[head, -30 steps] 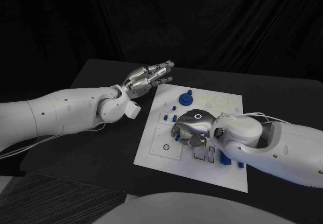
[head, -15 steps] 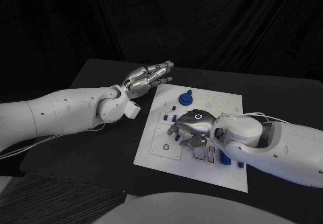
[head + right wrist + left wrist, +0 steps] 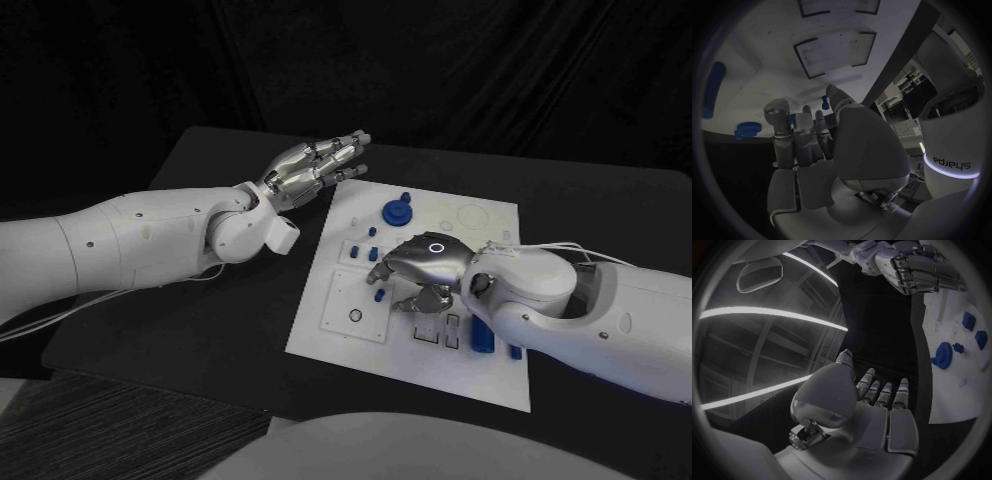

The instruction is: Assemble the parts on the task board

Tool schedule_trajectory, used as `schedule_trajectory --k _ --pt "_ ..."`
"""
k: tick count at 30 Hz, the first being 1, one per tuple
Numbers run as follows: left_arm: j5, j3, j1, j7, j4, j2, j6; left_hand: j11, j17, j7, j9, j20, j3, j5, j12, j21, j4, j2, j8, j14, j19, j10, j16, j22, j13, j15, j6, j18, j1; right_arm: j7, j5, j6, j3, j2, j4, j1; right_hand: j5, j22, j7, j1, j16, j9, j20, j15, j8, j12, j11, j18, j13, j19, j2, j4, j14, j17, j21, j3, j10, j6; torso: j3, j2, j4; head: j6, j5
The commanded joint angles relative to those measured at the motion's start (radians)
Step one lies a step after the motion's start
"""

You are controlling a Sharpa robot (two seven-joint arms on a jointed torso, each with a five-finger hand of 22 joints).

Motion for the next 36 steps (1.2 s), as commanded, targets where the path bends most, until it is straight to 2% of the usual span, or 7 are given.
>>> schedule_trajectory --k 1,4,13,18,24,27,36 --pt "0.006 0.001 -0.002 0.026 0.001 0.004 0.012 0.008 -0.001 0.003 0.001 0.004 0.004 0.007 0.004 0.003 0.003 0.01 0.007 0.0 0.002 -0.002 -0.002 -0.001 0.001 0.003 0.01 0.011 0.0 -0.008 -0.007 -0.017 0.0 -0.001 0.004 0.0 -0.004 0.094 0.004 0.003 0.004 -0.006 0.003 -0.002 0.004 0.029 -0.005 0.009 0.009 -0.001 0.014 0.005 -0.003 0.002 -0.004 -0.013 0.029 0.011 -0.0003 -0.001 -0.0001 0.0 0.001" --pt "0.006 0.001 -0.002 0.026 0.0 0.005 0.013 0.008 -0.001 0.003 0.001 0.004 0.004 0.007 0.004 0.003 0.003 0.01 0.007 0.0 0.002 -0.002 -0.002 -0.001 0.001 0.003 0.01 0.011 0.0 -0.006 -0.007 -0.013 0.0 0.001 0.003 0.0 -0.002 0.095 0.005 0.006 0.006 -0.013 0.001 -0.004 0.004 0.064 -0.013 0.009 0.022 0.002 0.018 0.011 -0.001 0.004 -0.003 -0.019 0.064 0.014 -0.0009 -0.002 -0.0013 0.0 0.004" --pt "0.006 0.001 -0.002 0.025 -0.002 0.006 0.013 0.008 -0.001 0.003 0.001 0.004 0.004 0.008 0.004 0.003 0.002 0.01 0.007 0.0 0.003 -0.002 -0.002 -0.001 0.001 0.003 0.01 0.011 0.001 0.005 -0.007 -0.011 0.0 0.006 0.001 -0.001 0.008 0.097 0.008 0.016 0.01 -0.021 -0.003 -0.01 0.003 0.099 -0.021 0.008 0.038 0.007 0.023 0.015 0.002 0.008 0.0 -0.02 0.087 0.016 -0.0009 -0.001 0.0002 0.0 0.001" --pt "0.006 0.001 -0.003 0.023 -0.005 0.008 0.015 0.009 -0.001 0.004 0.001 0.004 0.006 0.01 0.004 0.003 0.001 0.012 0.007 0.0 0.002 -0.002 -0.002 -0.002 0.001 0.003 0.011 0.011 0.004 0.014 -0.007 -0.012 0.0 0.011 -0.001 -0.001 0.042 0.099 0.031 0.036 0.012 -0.027 -0.009 -0.016 0.004 0.116 -0.026 0.007 0.048 0.013 0.028 0.008 0.005 0.01 0.005 -0.008 0.086 0.023 0.0008 0.001 0.0015 0.0 -0.003" --pt "0.006 0.001 -0.003 0.021 -0.005 0.009 0.018 0.01 -0.001 0.005 0.001 0.004 0.008 0.014 0.004 0.003 -0.002 0.014 0.008 0.0 0.002 -0.002 -0.002 -0.003 0.001 0.003 0.011 0.011 0.009 0.024 -0.007 -0.015 0.0 0.016 -0.003 -0.001 0.048 0.099 0.032 0.04 0.01 -0.028 -0.01 -0.016 0.003 0.116 -0.025 0.007 0.047 0.012 0.029 0.006 0.004 0.007 0.004 -0.005 0.08 0.023 0.0003 0.001 0.0019 0.0 -0.006" --pt "0.006 0.001 -0.003 0.019 -0.004 0.009 0.018 0.011 -0.001 0.005 0.001 0.004 0.013 0.024 0.004 0.003 -0.01 0.017 0.009 0.0 0.003 -0.002 -0.002 -0.004 0.001 0.004 0.011 0.011 0.019 0.03 -0.007 -0.015 0.0 0.016 -0.001 -0.001 0.058 0.1 0.041 0.052 0.009 -0.03 -0.012 -0.02 0.005 0.116 -0.027 0.006 0.047 0.014 0.032 0.001 0.003 0.006 0.005 0.004 0.079 0.028 0.0003 0.001 0.0005 0.0 -0.005" --pt "0.006 0.001 -0.003 0.012 0.001 0.003 0.018 0.01 -0.001 0.005 0.002 0.005 0.016 0.032 0.005 0.003 -0.015 0.019 0.01 0.0 0.004 -0.002 -0.002 -0.002 0.001 0.005 0.012 0.01 0.024 0.038 -0.007 -0.017 0.0 0.015 0.005 -0.001 0.067 0.101 0.05 0.058 0.009 -0.032 -0.015 -0.023 0.007 0.117 -0.031 0.006 0.045 0.016 0.034 -0.002 0.003 0.006 0.009 0.013 0.088 0.033 -0.0009 0.001 -0.001 0.0 -0.006"
